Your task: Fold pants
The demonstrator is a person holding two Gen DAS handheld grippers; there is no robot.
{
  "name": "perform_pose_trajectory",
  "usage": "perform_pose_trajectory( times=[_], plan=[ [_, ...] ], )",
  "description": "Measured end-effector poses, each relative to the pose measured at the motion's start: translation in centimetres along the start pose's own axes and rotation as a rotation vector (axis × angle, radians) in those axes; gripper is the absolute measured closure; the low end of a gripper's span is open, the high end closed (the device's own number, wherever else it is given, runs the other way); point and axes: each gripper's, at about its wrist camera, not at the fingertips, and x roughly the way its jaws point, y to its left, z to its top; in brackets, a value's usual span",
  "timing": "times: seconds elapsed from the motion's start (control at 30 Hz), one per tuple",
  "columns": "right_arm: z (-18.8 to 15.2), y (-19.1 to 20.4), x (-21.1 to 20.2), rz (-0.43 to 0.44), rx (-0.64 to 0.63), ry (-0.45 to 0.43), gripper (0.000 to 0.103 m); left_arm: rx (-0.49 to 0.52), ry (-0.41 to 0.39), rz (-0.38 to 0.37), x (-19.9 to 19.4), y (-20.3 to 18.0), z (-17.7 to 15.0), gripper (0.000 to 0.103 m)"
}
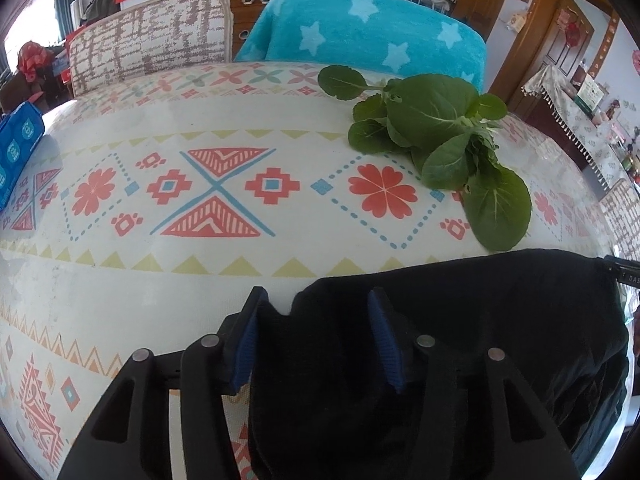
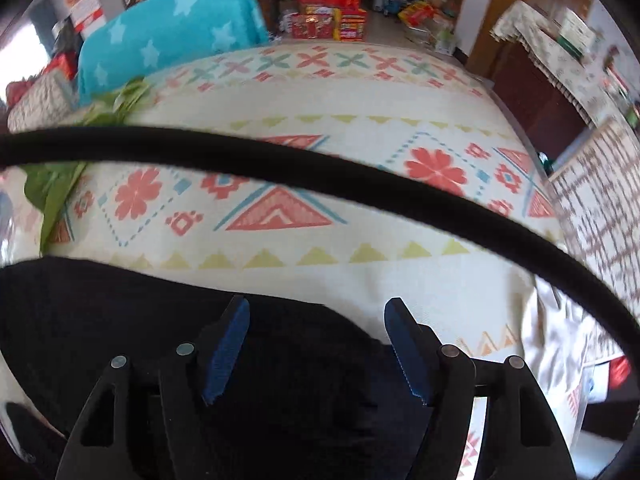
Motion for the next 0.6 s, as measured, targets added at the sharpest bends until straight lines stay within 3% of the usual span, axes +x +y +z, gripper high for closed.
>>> perform_pose_trajectory(
  times=[0.03,0.07,0.13,0.2,0.27,0.6],
  plan=[
    [0.0,0.4,0.1,0.009,-0.008,-0.001,0.029,0.013,0.000,0.013,0.0,-0.2,0.0,0.056],
    [0.0,0.7,0.1,0.018,-0.014,-0.002,0.036,0.027,-0.003,0.014,0.0,-0.4,-0.1,0.087],
    [-0.1,1.4,0.0,0.009,-0.036,-0.009,0.044,0.030,0.007,-0.005,-0.1,-0.6,-0.2,0.092],
    [-0.1,1.7,-0.5,-0.011,-0.053,-0.023,0.064,0.027,0.006,-0.015,-0.2,-0.5,-0.4,0.093],
    [-0.2,1.0,-1.1,0.001,-0.027,-0.026,0.094,0.014,0.003,-0.020,-0.6,-0.3,-0.4,0.093],
    [-0.4,-0.3,-5.0,0.065,0.006,-0.073,0.094,0.026,-0.113,0.017,-6.5,-1.5,0.3,0.093]
  ],
)
